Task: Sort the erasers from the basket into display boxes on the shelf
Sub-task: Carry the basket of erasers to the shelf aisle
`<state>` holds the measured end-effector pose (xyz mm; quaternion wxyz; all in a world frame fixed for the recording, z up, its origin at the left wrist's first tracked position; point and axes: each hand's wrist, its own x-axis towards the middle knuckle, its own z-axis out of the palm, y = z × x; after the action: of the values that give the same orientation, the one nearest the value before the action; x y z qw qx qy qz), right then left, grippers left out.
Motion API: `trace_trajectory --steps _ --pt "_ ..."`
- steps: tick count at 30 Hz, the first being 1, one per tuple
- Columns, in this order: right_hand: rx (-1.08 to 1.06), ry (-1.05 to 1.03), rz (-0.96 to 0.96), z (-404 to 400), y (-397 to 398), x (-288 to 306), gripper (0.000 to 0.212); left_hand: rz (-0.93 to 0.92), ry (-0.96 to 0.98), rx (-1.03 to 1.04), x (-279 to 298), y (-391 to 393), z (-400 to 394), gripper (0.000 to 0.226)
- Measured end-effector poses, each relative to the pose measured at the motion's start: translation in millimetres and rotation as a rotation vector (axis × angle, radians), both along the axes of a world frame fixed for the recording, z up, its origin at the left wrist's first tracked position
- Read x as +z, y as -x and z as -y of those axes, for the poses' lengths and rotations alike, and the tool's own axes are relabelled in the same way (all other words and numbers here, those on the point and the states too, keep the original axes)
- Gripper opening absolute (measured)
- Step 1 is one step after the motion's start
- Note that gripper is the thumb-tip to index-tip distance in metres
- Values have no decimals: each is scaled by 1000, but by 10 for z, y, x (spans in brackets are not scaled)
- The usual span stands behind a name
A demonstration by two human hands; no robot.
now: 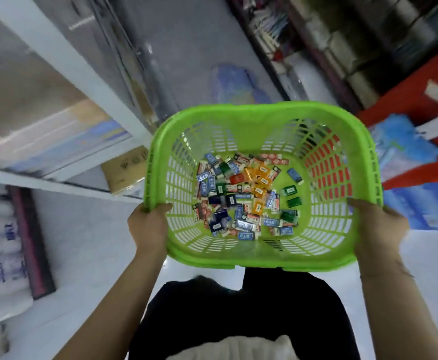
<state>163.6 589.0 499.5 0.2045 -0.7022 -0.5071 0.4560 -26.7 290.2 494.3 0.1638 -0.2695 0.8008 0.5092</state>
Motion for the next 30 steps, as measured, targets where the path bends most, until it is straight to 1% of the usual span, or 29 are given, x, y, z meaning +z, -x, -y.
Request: trace_trajectory --steps 2,3,5,6,8,10,12,13,15,16,17,19,22,24,25,28,30 --pt "8 24 48 -405 286 70 26 6 20 31 84 234 -383 13" --pt "12 30 23 -614 449 107 27 5 31 44 138 356 -568 13" --pt "57 28 -16 -1055 854 174 22 -11 47 76 205 609 -916 15" --pt "93 24 8 -1260 1069 204 23 -19 58 96 217 734 -1069 15" --pt "164 16 52 -1630 1528 254 37 -22 81 141 241 1008 -1355 14" --pt "219 40 35 -1940 2041 249 51 -13 67 204 250 1351 -1605 12" --pt "254 44 -12 -2196 2600 200 54 -15 49 263 233 1750 -1812 11" --pt "258 49 -37 -2305 2889 161 51 -23 38 283 220 1979 -1905 11" --pt "277 70 -89 -2499 3510 103 32 -44 46 292 205 2502 -2083 12" --pt "301 83 -107 -2570 3830 105 24 -55 69 285 209 2783 -2163 17" --pt "321 89 -109 -2651 4140 102 21 -64 97 283 222 3075 -2236 25" --pt "325 95 -106 -2788 4717 117 25 -66 129 292 287 3648 -2361 32" --pt "357 159 -176 -2995 5546 166 31 -56 101 334 371 4435 -2547 38" --pt "360 123 -202 -3153 6079 198 24 -34 129 348 449 4910 -2706 38" --pt "359 120 -212 -3241 6357 214 23 -37 111 354 478 5151 -2795 37" --pt "352 139 -186 -3557 7165 226 42 -47 52 391 502 5887 -3086 26" --pt "408 159 -188 -3761 7737 243 55 -62 44 430 481 6410 -3321 29"
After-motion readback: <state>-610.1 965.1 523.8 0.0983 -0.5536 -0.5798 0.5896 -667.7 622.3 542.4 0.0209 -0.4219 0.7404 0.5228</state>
